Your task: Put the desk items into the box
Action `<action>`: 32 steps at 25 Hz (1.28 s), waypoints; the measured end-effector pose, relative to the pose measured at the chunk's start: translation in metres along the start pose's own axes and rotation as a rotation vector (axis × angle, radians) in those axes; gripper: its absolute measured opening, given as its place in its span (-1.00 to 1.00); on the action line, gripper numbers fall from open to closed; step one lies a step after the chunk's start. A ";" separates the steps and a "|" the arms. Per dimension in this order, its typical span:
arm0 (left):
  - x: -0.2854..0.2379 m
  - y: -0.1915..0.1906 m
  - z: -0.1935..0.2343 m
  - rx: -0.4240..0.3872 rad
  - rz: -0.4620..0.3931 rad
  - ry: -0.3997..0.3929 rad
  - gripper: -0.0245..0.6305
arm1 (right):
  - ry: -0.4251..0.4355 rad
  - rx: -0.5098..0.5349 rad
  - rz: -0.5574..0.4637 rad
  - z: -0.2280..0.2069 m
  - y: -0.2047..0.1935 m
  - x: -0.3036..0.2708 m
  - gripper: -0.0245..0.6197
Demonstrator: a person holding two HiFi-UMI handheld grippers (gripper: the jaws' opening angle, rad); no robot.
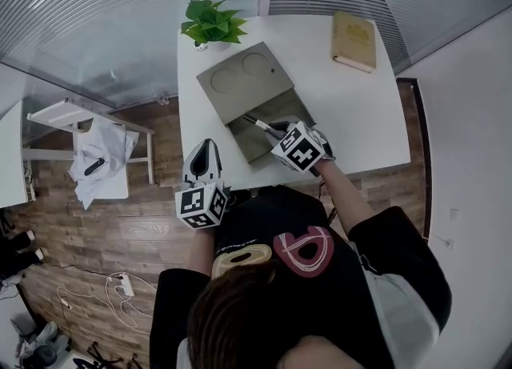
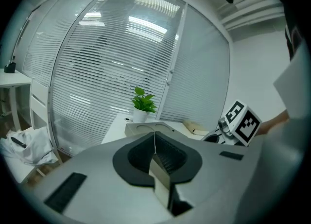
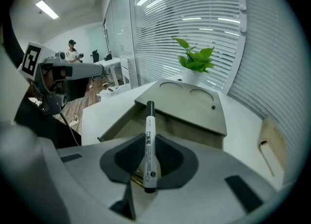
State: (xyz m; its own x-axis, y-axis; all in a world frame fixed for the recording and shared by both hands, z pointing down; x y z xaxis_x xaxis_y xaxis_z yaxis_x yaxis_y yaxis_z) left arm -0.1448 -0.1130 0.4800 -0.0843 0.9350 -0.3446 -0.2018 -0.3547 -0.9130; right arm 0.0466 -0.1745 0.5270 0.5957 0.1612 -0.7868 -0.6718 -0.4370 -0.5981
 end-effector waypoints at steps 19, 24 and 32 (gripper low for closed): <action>0.004 -0.004 0.017 0.025 0.015 0.086 -0.86 | 0.046 0.071 0.142 -0.012 -0.002 -0.031 -0.70; 0.003 -0.005 0.022 0.032 0.023 0.105 -0.86 | 0.055 0.078 0.163 -0.014 -0.004 -0.038 -0.70; -0.001 -0.006 0.022 0.030 0.031 0.111 -0.86 | 0.062 0.046 0.167 -0.024 -0.008 -0.043 -0.70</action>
State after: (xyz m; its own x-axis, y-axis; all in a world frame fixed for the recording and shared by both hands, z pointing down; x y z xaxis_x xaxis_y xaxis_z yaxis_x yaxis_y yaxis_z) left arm -0.1653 -0.1116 0.4908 0.0176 0.9180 -0.3963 -0.2304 -0.3819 -0.8950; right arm 0.0371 -0.1991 0.5695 0.4989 0.0342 -0.8660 -0.7824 -0.4120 -0.4670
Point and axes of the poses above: the fingertips, and each gripper's own axes: x backward along the fingers, z to its left, y out of its top, the point moved 6 cm from there along x, backward along the fingers, and after that the axes turned 12 degrees about y, right-handed, at the moved point
